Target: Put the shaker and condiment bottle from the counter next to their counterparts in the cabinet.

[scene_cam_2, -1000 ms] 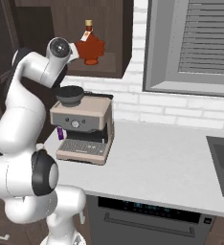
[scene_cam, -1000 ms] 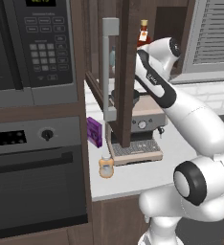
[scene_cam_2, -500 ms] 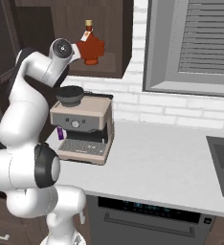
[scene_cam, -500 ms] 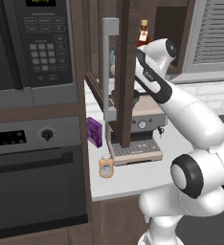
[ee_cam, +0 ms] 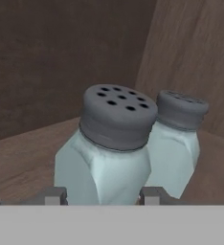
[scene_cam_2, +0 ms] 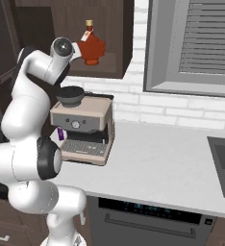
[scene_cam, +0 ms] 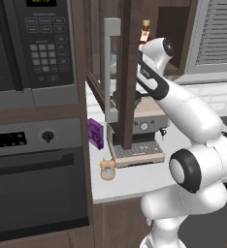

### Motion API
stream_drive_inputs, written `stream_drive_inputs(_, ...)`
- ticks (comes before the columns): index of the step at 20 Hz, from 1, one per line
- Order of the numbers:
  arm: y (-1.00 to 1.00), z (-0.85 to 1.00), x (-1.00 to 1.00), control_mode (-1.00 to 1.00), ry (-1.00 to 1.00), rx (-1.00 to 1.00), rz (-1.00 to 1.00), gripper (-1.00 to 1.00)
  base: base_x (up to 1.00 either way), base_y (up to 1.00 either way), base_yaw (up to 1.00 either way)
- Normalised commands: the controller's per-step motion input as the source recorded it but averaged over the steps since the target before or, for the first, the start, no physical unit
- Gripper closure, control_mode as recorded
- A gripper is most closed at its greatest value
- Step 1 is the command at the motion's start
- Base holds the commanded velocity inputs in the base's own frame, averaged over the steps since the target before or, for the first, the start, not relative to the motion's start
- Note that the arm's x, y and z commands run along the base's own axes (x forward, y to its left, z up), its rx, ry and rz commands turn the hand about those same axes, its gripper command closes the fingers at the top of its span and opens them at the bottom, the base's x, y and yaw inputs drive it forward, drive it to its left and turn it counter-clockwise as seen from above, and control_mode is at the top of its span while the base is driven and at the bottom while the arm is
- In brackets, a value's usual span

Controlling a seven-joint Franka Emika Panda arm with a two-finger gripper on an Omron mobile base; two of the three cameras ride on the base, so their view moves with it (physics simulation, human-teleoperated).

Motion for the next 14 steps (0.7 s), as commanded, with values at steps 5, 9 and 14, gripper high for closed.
stream_drive_inputs(5,0.02,-0.09,0.21,-1.00,0.00,0.00,0.00,1.00,0.00,0.00,0.00)
stream_drive_inputs(9,0.02,-0.09,0.22,-1.00,0.00,0.00,0.00,1.00,0.00,0.00,0.00)
stream_drive_inputs(14,0.05,-0.09,0.14,-1.00,0.00,0.00,0.00,-1.00,0.00,0.00,0.00)
